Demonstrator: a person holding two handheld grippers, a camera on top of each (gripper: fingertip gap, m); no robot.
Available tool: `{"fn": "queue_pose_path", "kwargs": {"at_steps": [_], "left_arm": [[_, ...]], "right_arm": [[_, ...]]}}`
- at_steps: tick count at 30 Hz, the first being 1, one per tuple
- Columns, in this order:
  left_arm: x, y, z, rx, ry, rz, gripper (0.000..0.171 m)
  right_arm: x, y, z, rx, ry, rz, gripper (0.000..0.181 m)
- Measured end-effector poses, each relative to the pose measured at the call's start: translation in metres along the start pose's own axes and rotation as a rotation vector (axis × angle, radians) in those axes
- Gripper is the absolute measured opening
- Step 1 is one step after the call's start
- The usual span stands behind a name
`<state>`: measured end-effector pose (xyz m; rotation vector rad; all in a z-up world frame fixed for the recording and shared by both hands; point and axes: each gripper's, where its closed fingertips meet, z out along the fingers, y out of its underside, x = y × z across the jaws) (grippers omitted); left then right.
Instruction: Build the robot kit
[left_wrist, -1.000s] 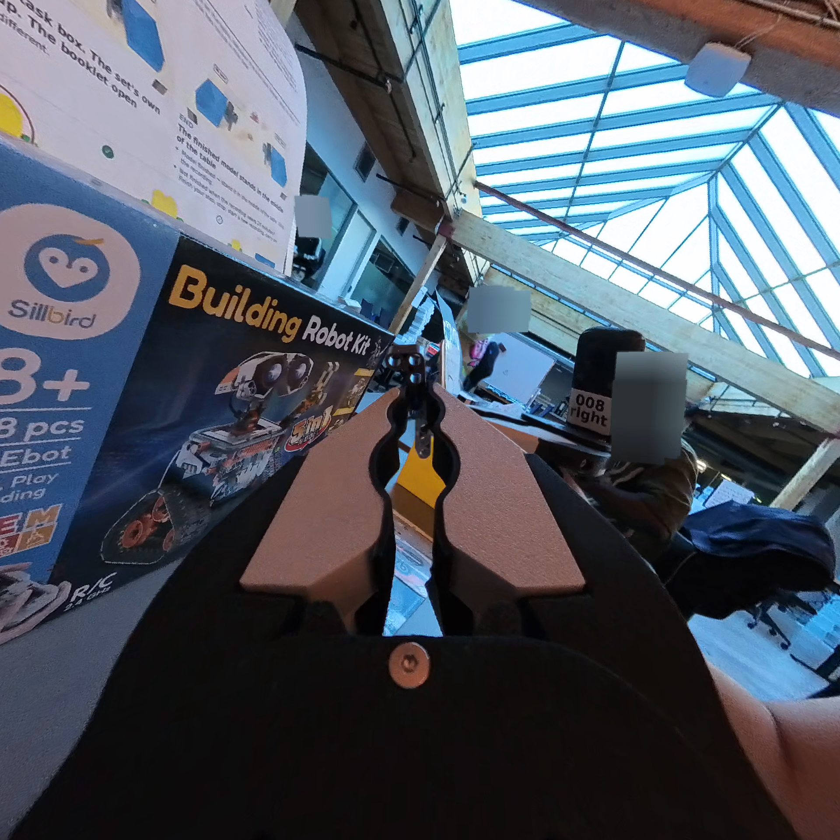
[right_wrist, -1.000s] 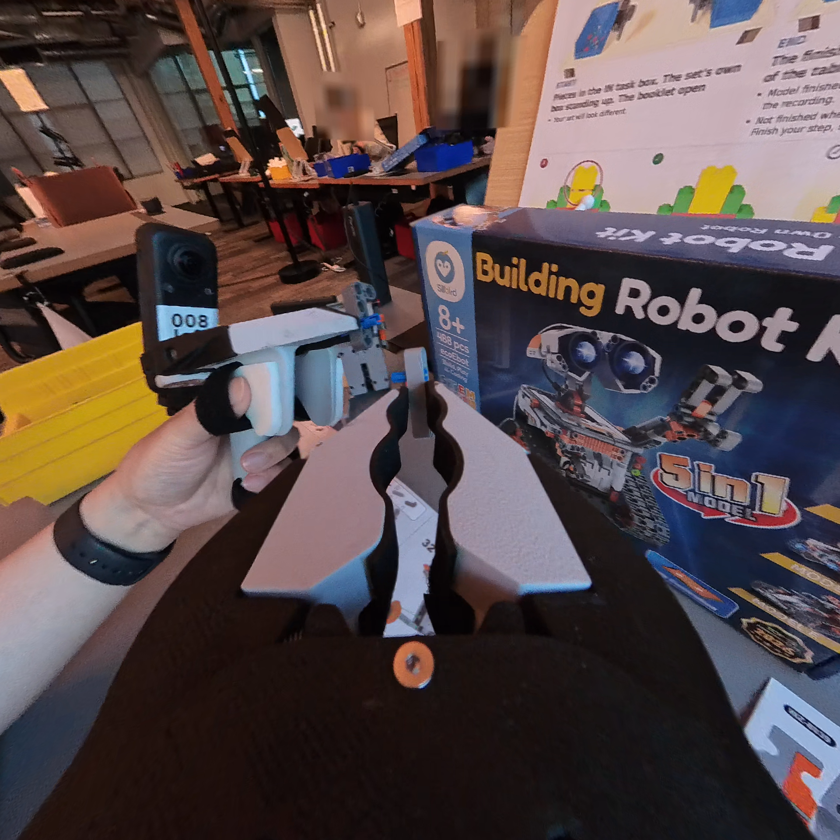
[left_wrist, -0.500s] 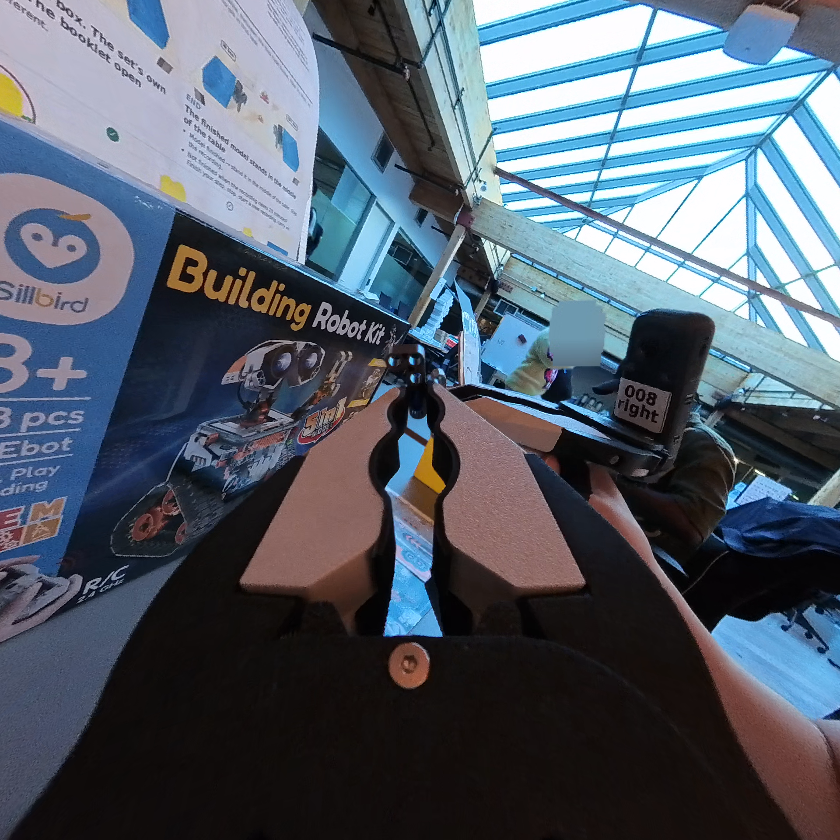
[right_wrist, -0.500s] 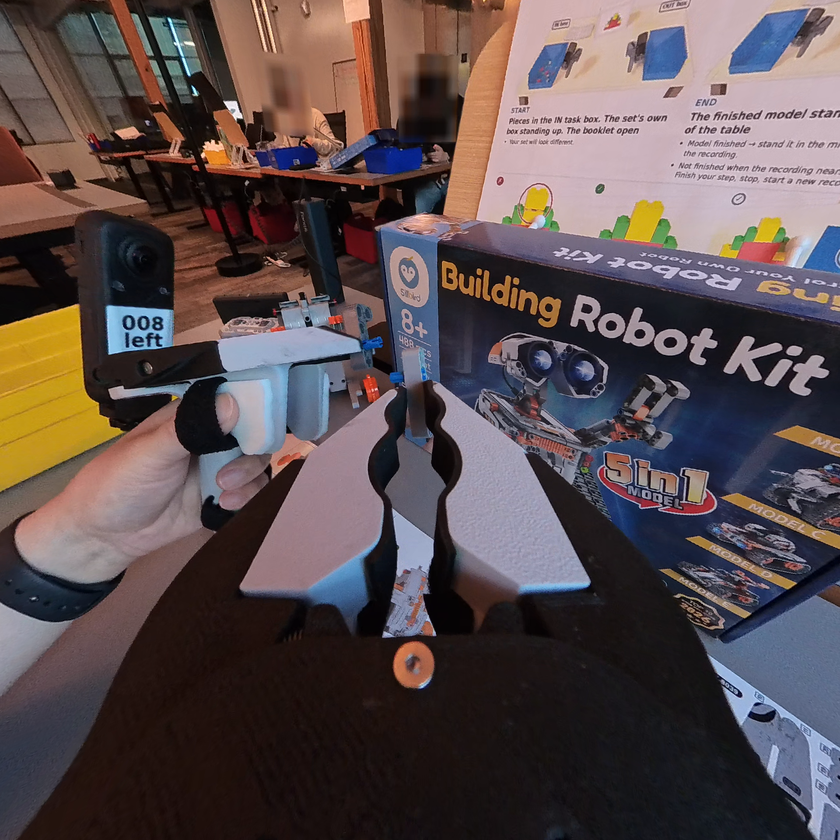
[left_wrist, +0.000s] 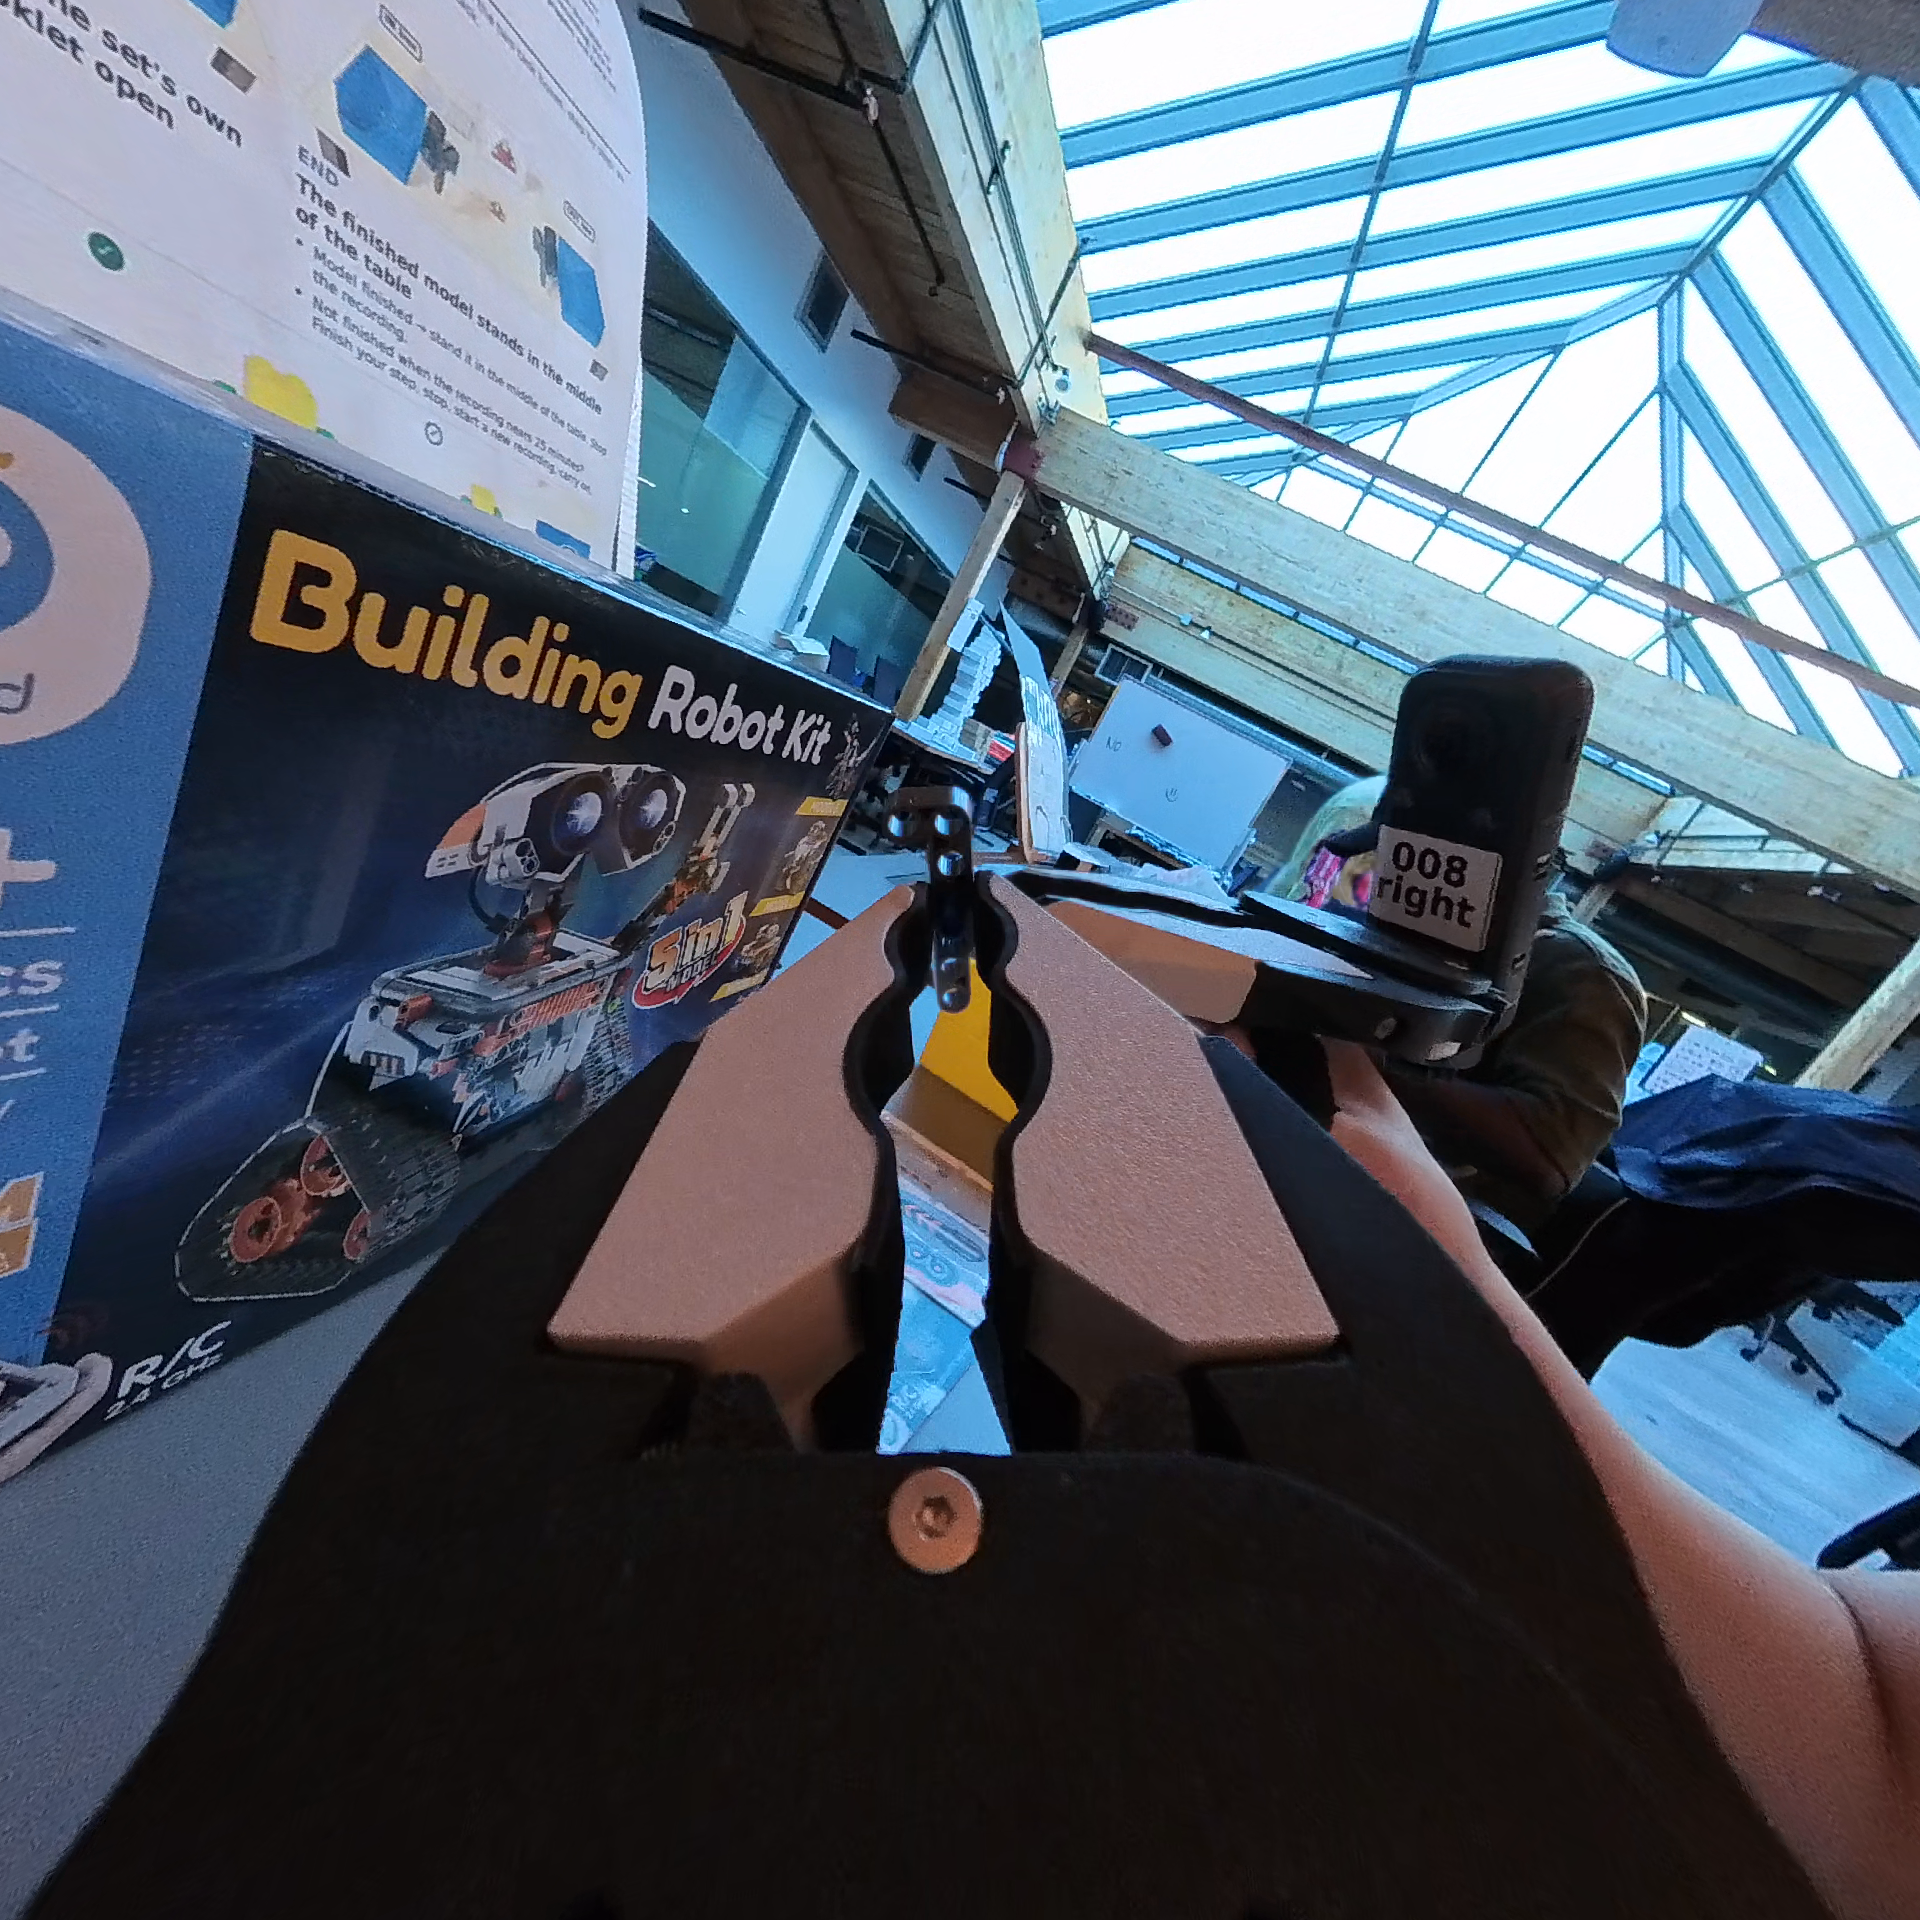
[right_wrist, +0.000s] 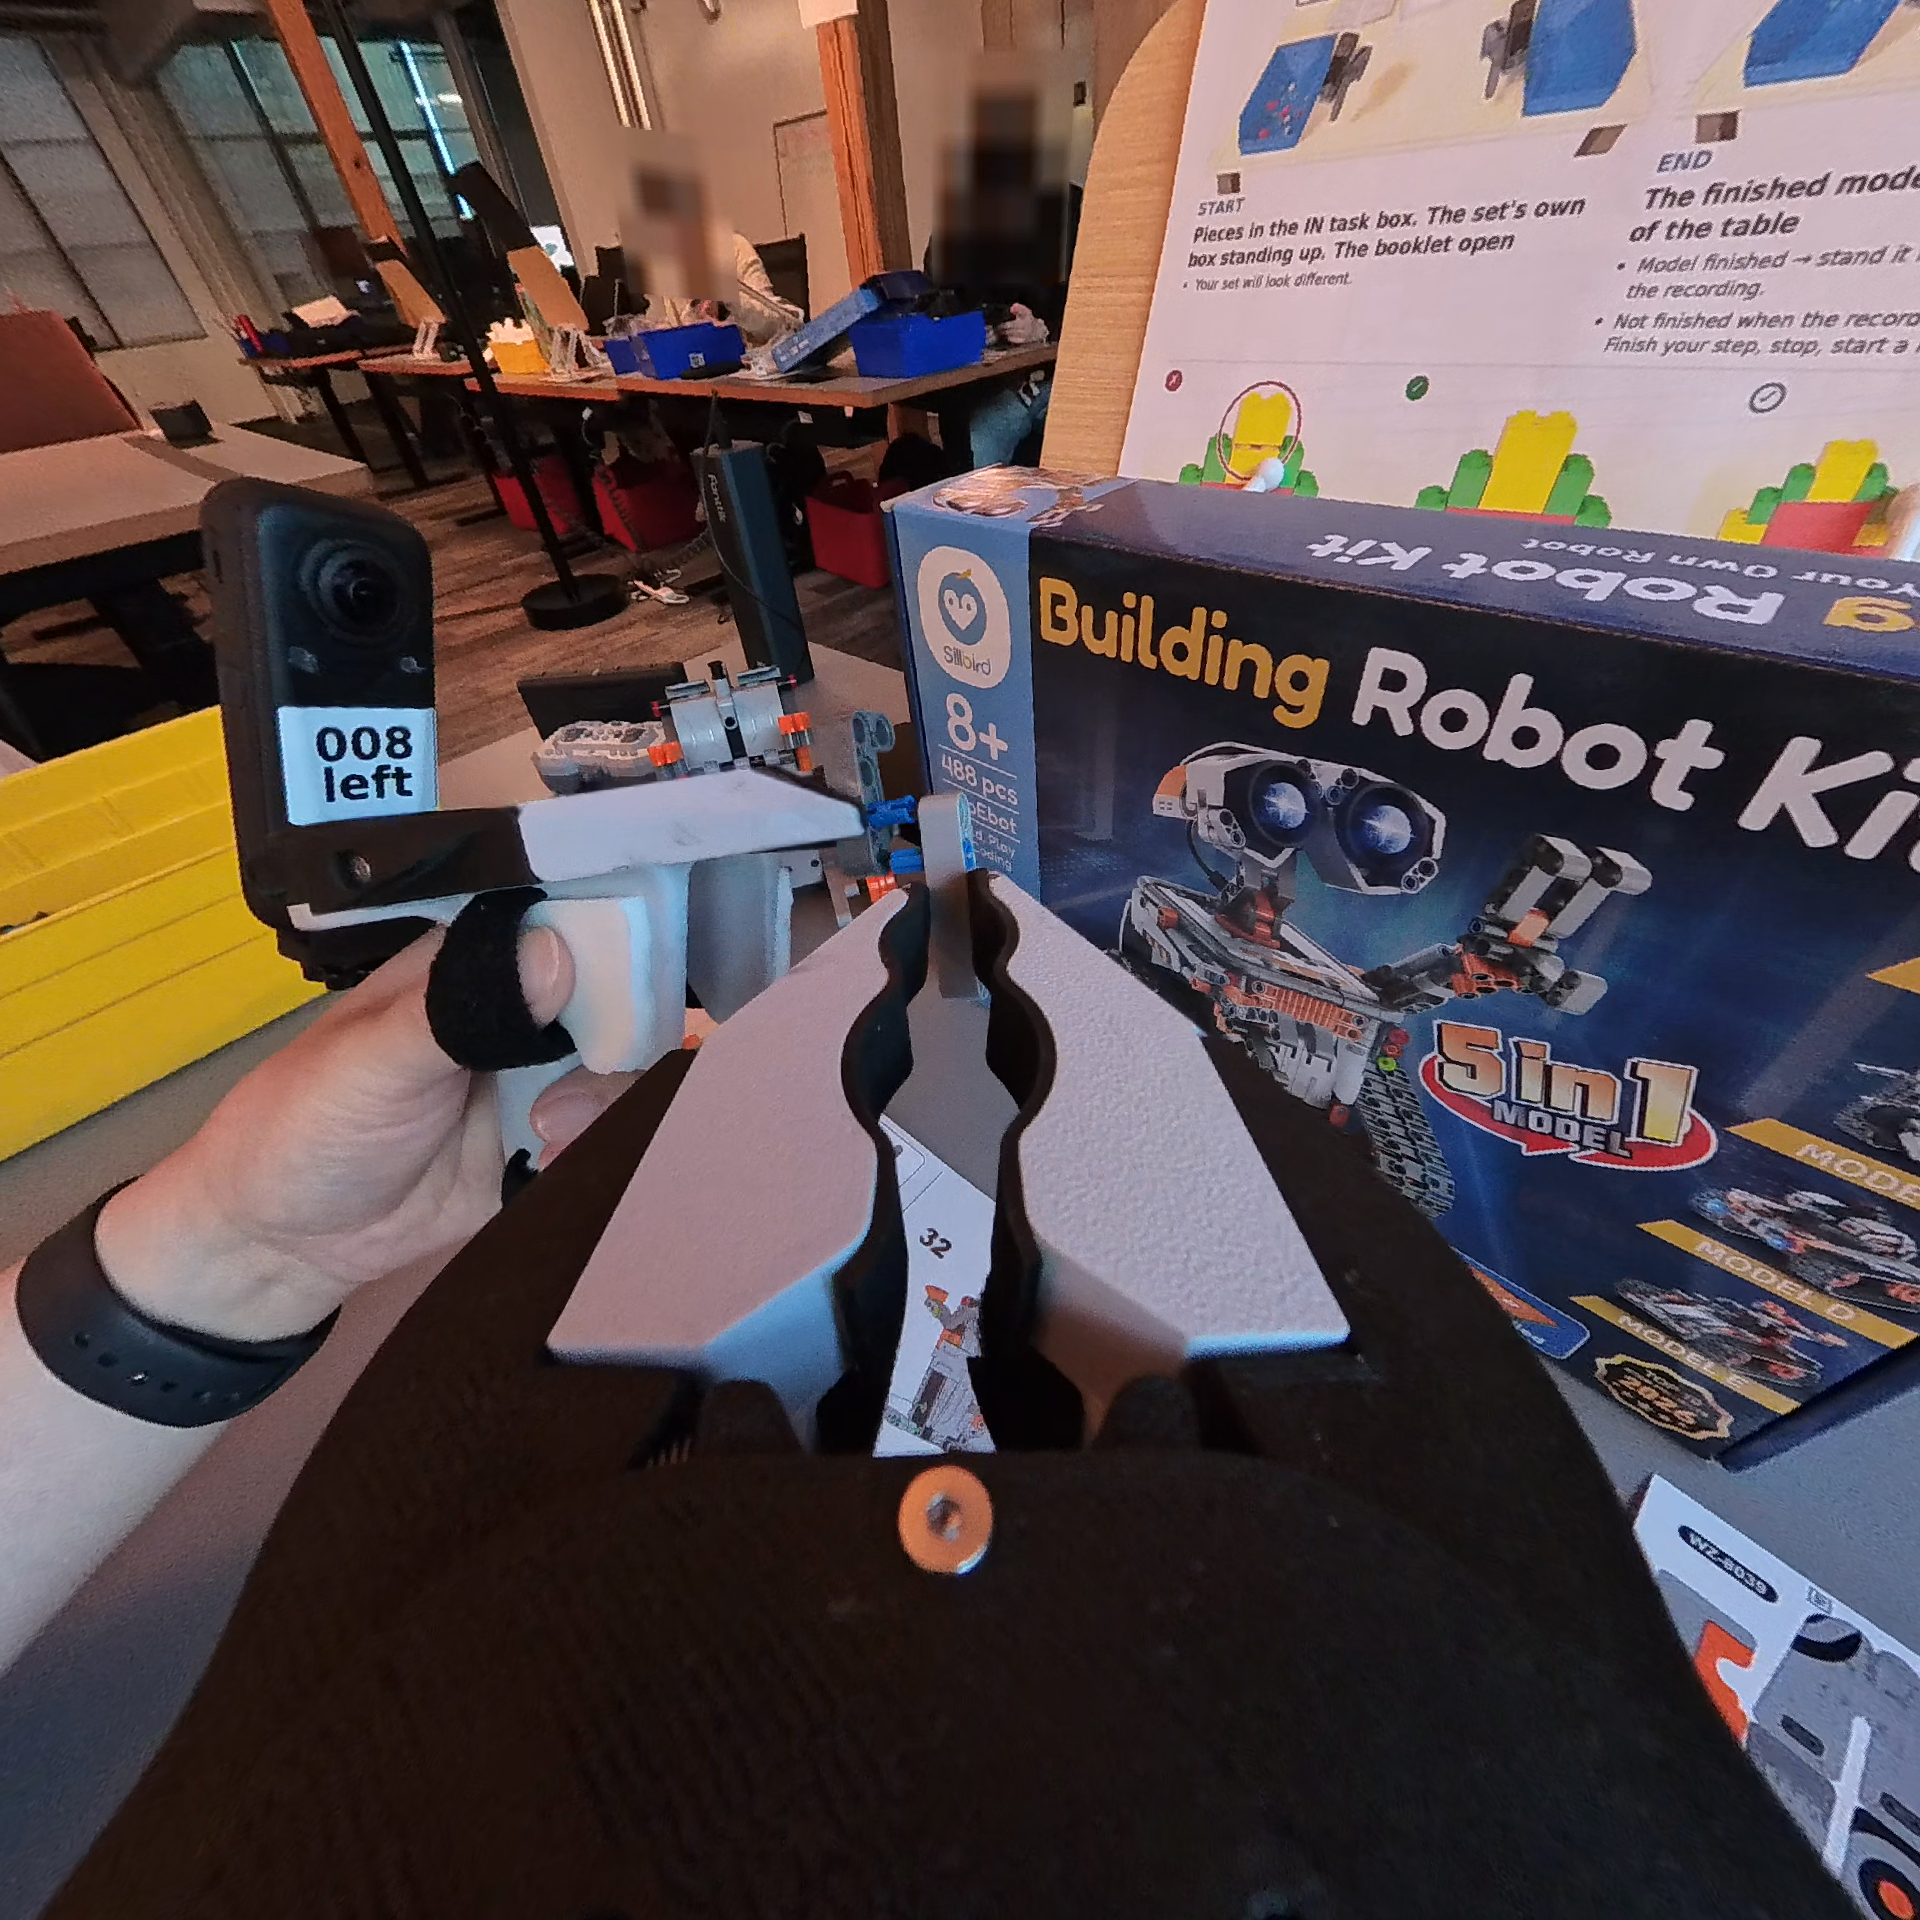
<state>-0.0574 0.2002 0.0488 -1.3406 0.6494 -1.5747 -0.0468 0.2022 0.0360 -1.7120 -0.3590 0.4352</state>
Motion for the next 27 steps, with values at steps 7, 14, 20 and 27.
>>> {"fn": "queue_pose_path", "kwargs": {"at_steps": [7, 14, 20, 27], "left_arm": [[-0.0027, 0.0023, 0.0010, -0.005, -0.017, 0.003, 0.004], [-0.0043, 0.0049, 0.0019, -0.021, -0.038, 0.025, 0.004], [-0.0045, 0.0050, 0.0018, -0.021, -0.039, 0.025, 0.004], [-0.0056, 0.0051, 0.0002, -0.022, -0.027, 0.002, 0.004]], "right_arm": [[-0.0006, -0.0002, 0.0003, 0.002, 0.008, 0.001, 0.007], [0.0017, 0.0024, 0.0014, -0.013, 0.045, -0.021, 0.007], [0.0017, 0.0031, 0.0019, -0.014, 0.051, -0.030, 0.007], [0.0011, 0.0051, 0.0038, -0.021, 0.063, -0.072, 0.007]]}}
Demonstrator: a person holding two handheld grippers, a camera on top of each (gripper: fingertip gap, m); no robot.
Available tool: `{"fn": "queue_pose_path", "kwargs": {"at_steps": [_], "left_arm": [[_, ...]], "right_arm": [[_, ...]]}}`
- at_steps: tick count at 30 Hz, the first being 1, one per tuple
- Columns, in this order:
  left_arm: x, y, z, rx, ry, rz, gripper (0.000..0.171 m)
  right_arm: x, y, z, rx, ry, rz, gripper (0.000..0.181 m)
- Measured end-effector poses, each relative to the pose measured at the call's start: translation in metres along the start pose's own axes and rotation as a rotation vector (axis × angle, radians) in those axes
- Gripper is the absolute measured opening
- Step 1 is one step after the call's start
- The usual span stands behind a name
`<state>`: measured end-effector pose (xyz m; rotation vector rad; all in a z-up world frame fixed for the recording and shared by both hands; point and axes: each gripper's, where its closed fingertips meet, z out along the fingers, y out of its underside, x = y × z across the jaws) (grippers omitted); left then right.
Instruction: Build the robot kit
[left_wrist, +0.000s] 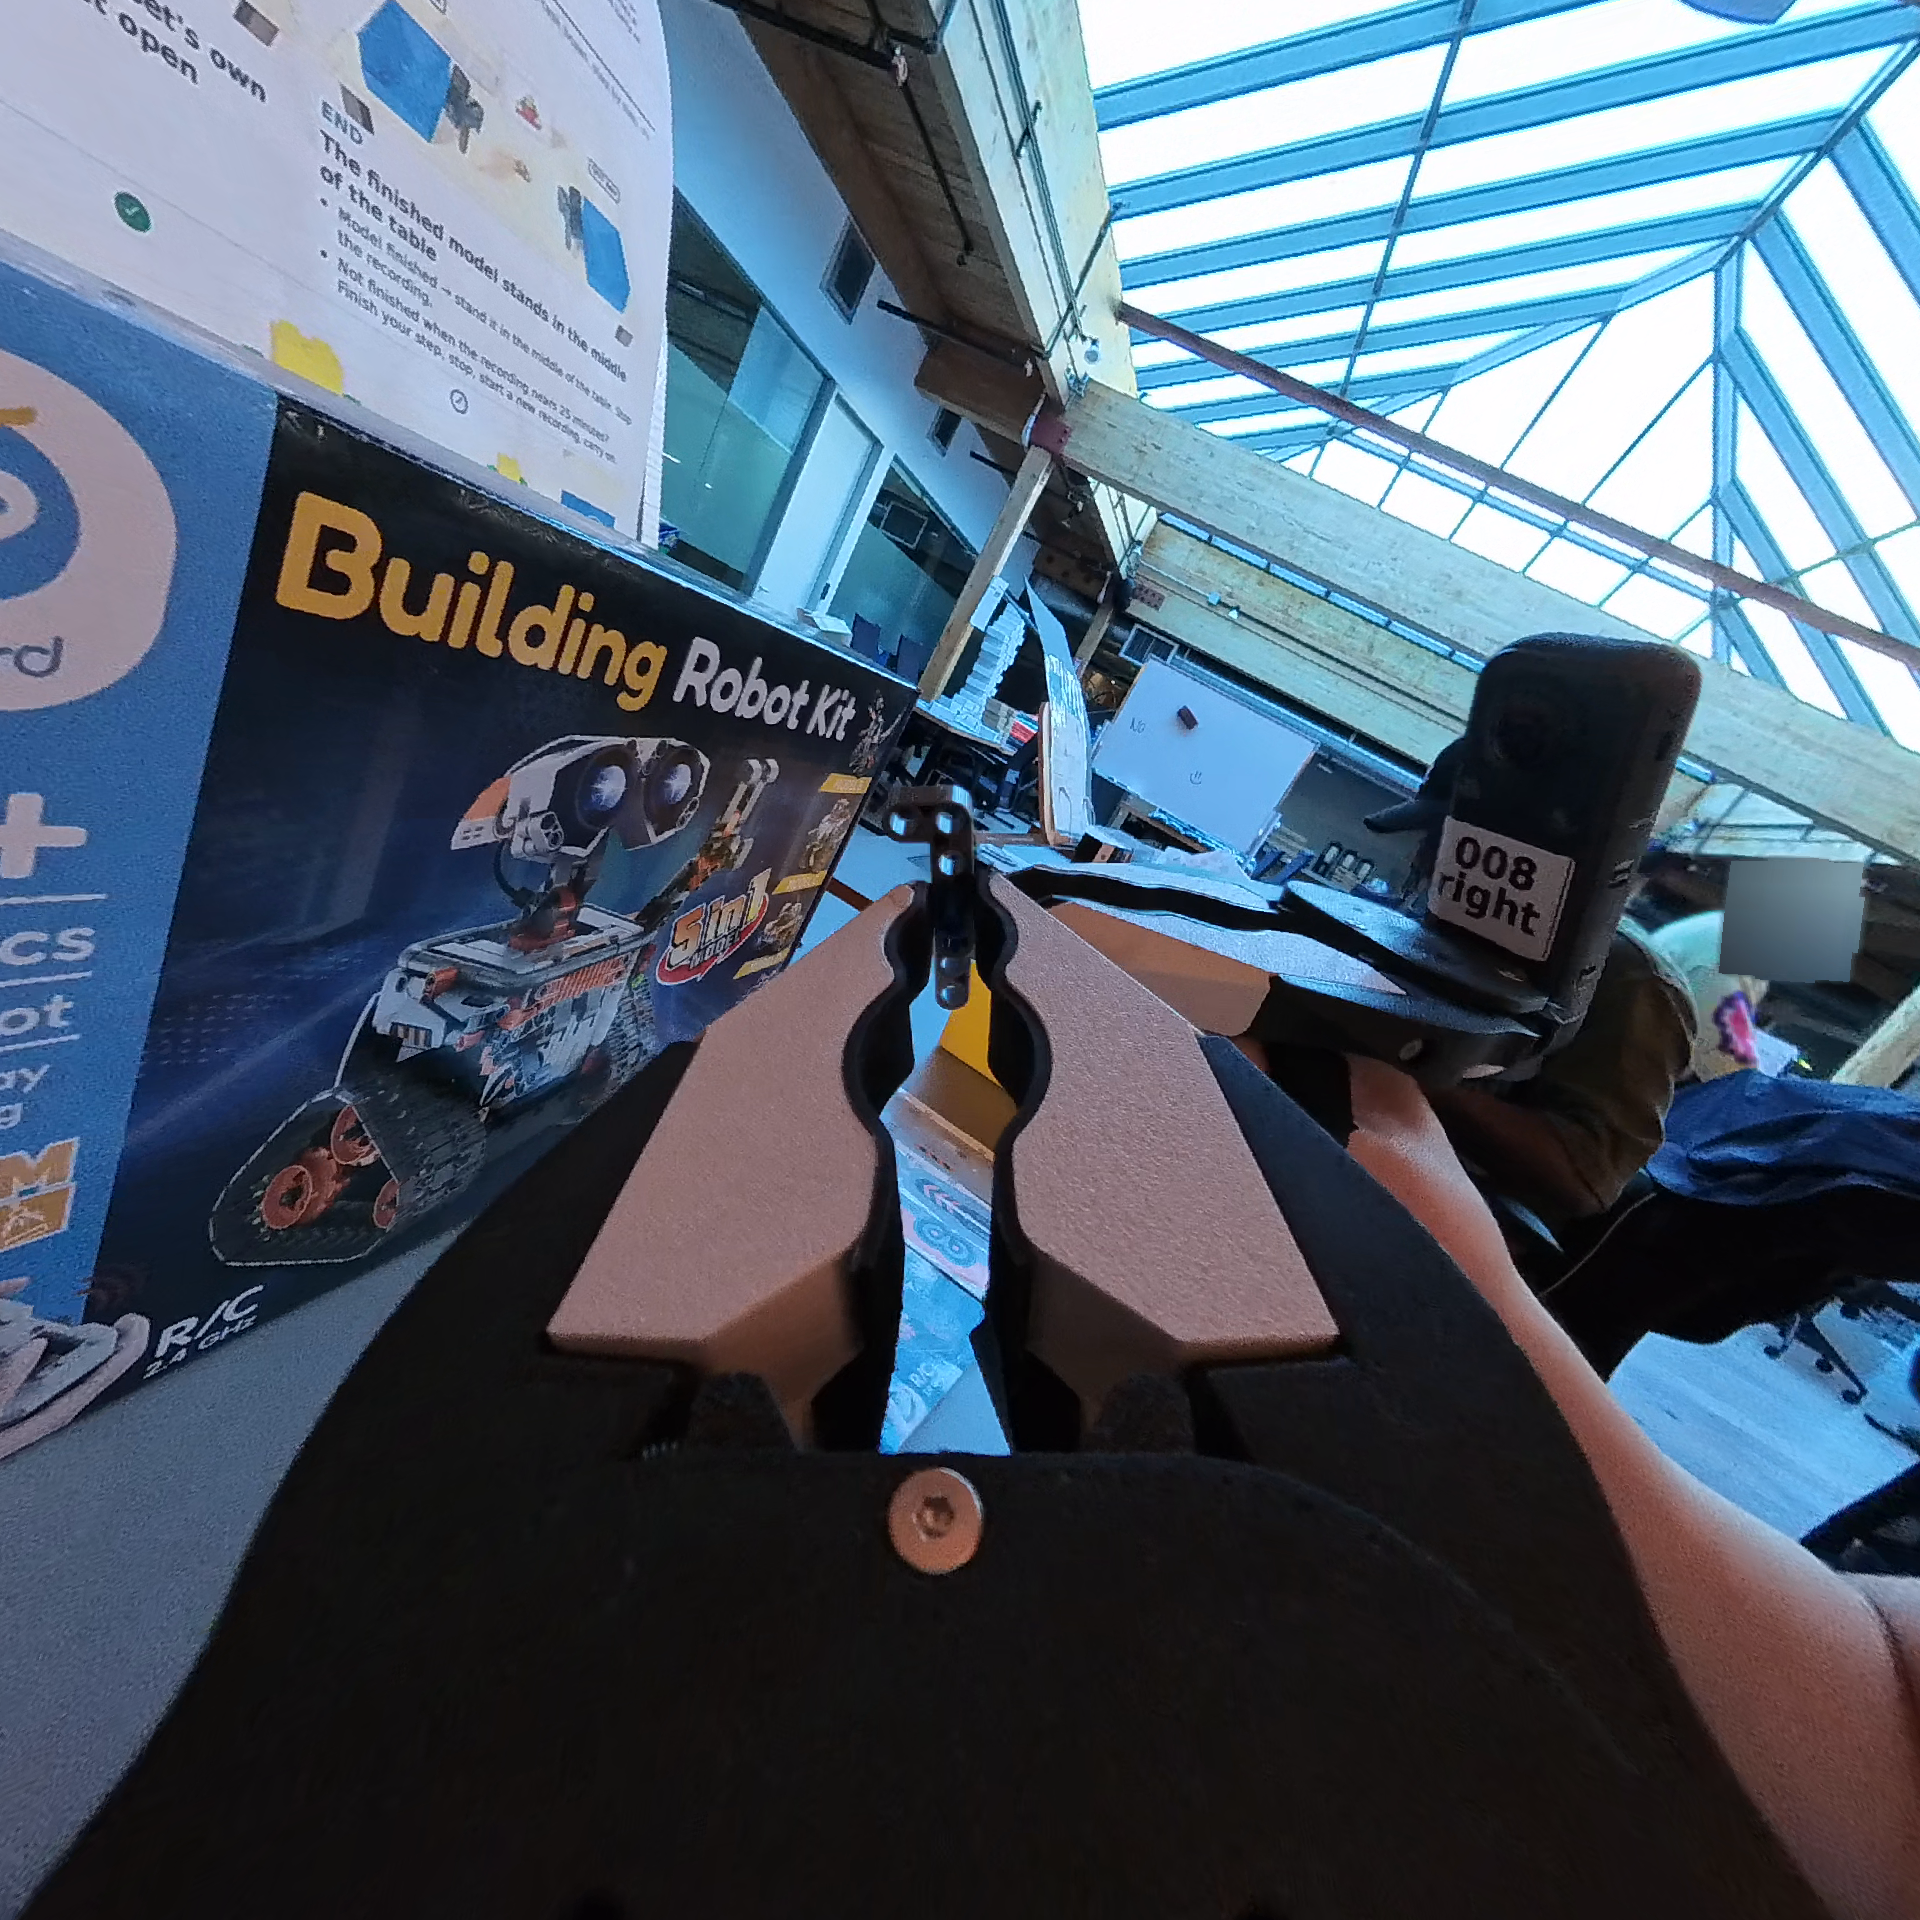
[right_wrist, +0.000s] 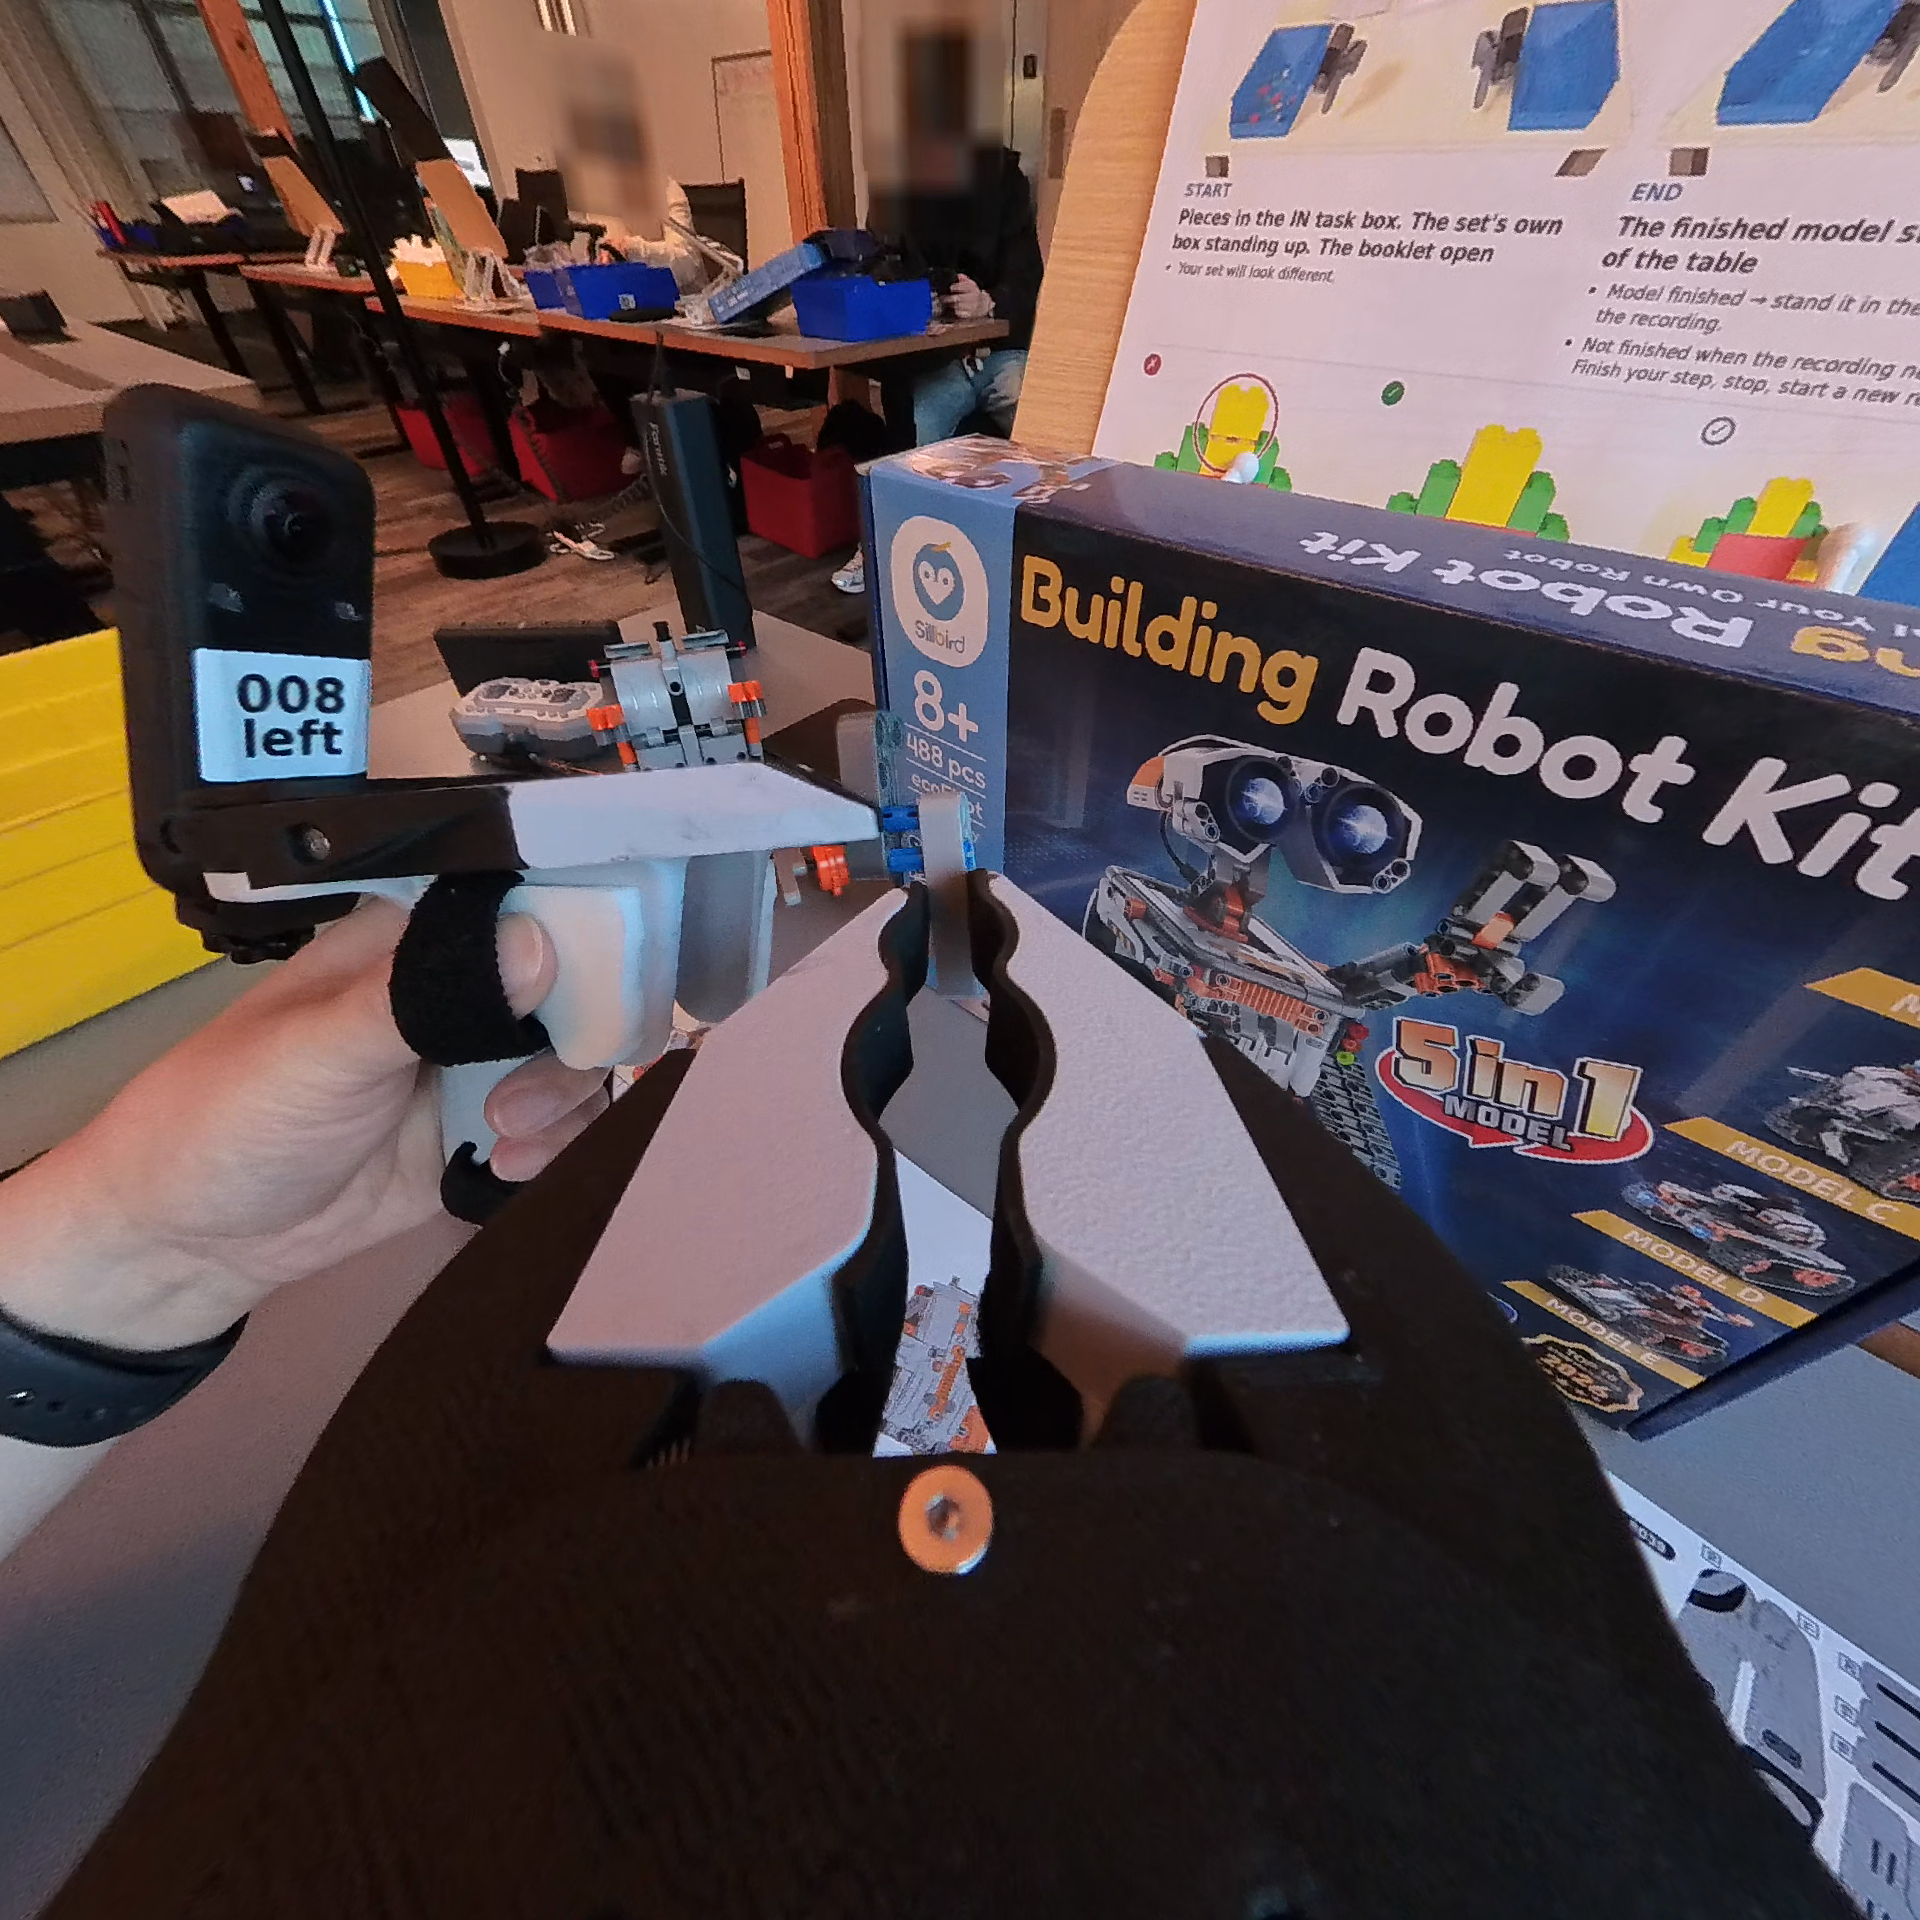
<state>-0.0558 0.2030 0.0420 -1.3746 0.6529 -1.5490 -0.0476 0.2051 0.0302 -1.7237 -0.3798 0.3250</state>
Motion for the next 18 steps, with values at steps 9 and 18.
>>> {"fn": "queue_pose_path", "kwargs": {"at_steps": [9, 18], "left_arm": [[0.0015, -0.0008, -0.0027, -0.017, -0.008, 0.033, 0.004], [-0.0003, 0.0001, 0.0003, 0.007, -0.019, 0.009, 0.004]], "right_arm": [[-0.0036, -0.0006, -0.0001, -0.001, 0.005, -0.077, 0.007], [-0.0007, 0.0011, 0.0002, 0.018, -0.004, -0.072, 0.007]]}}
